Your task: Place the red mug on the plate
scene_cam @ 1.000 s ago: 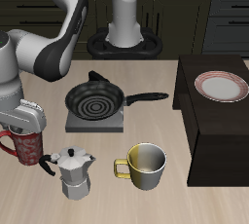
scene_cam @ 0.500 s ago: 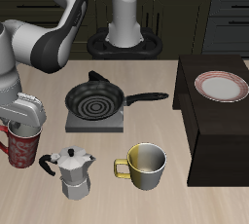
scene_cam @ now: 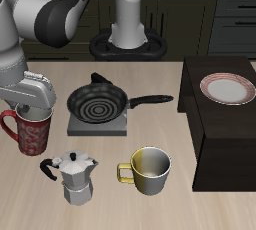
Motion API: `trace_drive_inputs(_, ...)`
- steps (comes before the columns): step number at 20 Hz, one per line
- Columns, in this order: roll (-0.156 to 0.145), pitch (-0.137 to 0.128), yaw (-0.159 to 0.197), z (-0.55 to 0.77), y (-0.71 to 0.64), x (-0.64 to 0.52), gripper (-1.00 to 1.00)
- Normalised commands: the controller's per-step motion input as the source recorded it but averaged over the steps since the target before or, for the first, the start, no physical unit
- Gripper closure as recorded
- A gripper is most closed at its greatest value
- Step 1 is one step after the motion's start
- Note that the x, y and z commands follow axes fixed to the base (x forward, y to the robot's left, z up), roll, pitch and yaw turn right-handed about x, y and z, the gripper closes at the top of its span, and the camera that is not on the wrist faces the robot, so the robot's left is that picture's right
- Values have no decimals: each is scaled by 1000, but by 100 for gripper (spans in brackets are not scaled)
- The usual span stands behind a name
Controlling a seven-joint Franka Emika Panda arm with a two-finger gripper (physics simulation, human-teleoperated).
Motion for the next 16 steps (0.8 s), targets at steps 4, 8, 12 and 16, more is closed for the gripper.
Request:
trace_drive_inputs(4, 72, -61, 55, 413, 445, -256, 100)
trace_drive_inputs(8, -8, -56, 22, 414, 294, -217, 100)
trace_drive_inputs(12, 39, -105, 49, 598, 443, -409, 100)
trace_drive_inputs(16, -6, -104, 42, 469, 401, -403, 100)
